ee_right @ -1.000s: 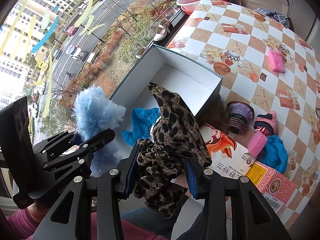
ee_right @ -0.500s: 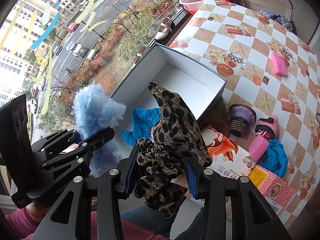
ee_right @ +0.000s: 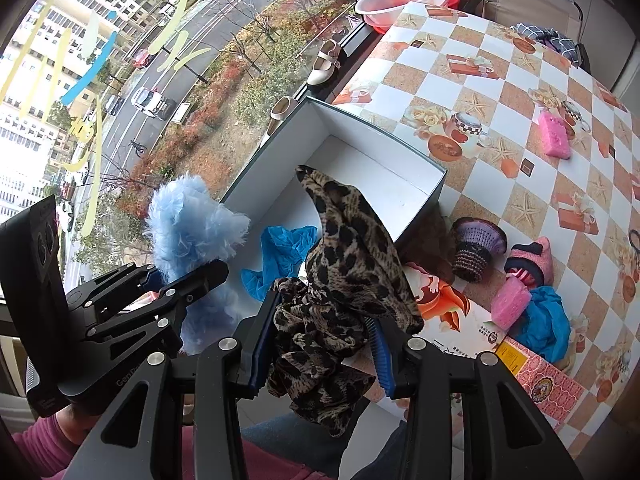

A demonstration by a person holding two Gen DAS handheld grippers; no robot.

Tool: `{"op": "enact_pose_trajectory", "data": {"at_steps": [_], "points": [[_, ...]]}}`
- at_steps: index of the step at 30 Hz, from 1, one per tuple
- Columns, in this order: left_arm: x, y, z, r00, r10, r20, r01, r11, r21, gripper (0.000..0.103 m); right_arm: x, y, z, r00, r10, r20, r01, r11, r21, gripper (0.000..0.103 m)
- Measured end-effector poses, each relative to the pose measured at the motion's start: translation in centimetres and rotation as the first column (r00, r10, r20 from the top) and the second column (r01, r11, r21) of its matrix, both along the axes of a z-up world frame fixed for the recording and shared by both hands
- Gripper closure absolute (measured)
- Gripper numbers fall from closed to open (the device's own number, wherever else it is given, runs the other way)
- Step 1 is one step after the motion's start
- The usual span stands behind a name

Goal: Organize soft objects

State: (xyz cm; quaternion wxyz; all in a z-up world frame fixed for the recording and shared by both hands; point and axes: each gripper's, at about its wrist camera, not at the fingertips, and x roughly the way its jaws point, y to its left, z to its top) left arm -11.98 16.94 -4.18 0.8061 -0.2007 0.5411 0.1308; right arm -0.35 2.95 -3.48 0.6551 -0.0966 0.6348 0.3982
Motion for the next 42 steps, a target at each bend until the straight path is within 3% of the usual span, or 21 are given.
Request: {"op": "enact_pose_trajectory", "data": {"at_steps": [10, 25, 28, 30, 31, 32, 33, 34, 38, 42], "points": [[-0.6, 2.2, -1.0, 0.997, 0.072, -0.018, -0.072, 0.997, 0.006, 0.076, 0.1, 1.7, -0.3, 0.999, 0.038, -0.001, -0.038, 0.999, -0.005, 0.060], [1.2, 1.4, -2.0, 0.999, 0.022, -0.046, -0.022, 1.000, 0.013, 0.074, 1.7, 5.6, -0.8, 0.995, 0.091, 0.036, -0.090, 0.996, -0.019, 0.060], [1.6, 1.2, -2.4, 0.998, 0.010, -0.063, -0.009, 1.000, 0.009, 0.066, 1.9, 5.9, -0.9, 0.996, 0.088, 0.034, -0.088, 0.996, -0.015, 0.060], [1.8, 1.2, -2.6, 0.995, 0.024, -0.093, -0.020, 0.999, 0.041, 0.045, 2.2, 6.0, -0.9, 0.996, 0.084, 0.022, -0.084, 0.996, -0.002, 0.059], [2.0, 1.2, -2.7, 0.994, 0.028, -0.108, -0.022, 0.998, 0.056, 0.028, 2.4, 6.0, -1.0, 0.997, 0.082, 0.009, -0.082, 0.997, 0.007, 0.053], [2.1, 1.3, -2.8, 0.993, 0.035, -0.112, -0.027, 0.997, 0.068, 0.023, 2.6, 5.9, -1.0, 0.997, 0.077, -0.001, -0.077, 0.997, 0.015, 0.042], [2.0, 1.3, -2.7, 0.994, 0.037, -0.101, -0.030, 0.997, 0.075, 0.023, 2.8, 5.8, -0.9, 0.998, 0.060, 0.009, -0.060, 0.998, 0.012, 0.008], [2.0, 1.4, -2.6, 0.996, 0.036, -0.082, -0.030, 0.997, 0.074, 0.022, 3.1, 5.5, -0.6, 0.999, 0.035, 0.034, -0.036, 0.999, 0.007, 0.000], [2.1, 2.0, -2.3, 0.998, 0.045, -0.046, -0.046, 0.999, -0.011, 0.001, 4.7, 3.7, 0.5, 0.999, -0.033, 0.029, 0.032, 0.999, 0.029, 0.000], [2.9, 2.0, -2.3, 0.999, 0.041, -0.032, -0.044, 0.996, -0.084, 0.000, 6.4, 1.0, 1.2, 0.994, -0.101, -0.031, 0.101, 0.995, 0.008, 0.000]]}}
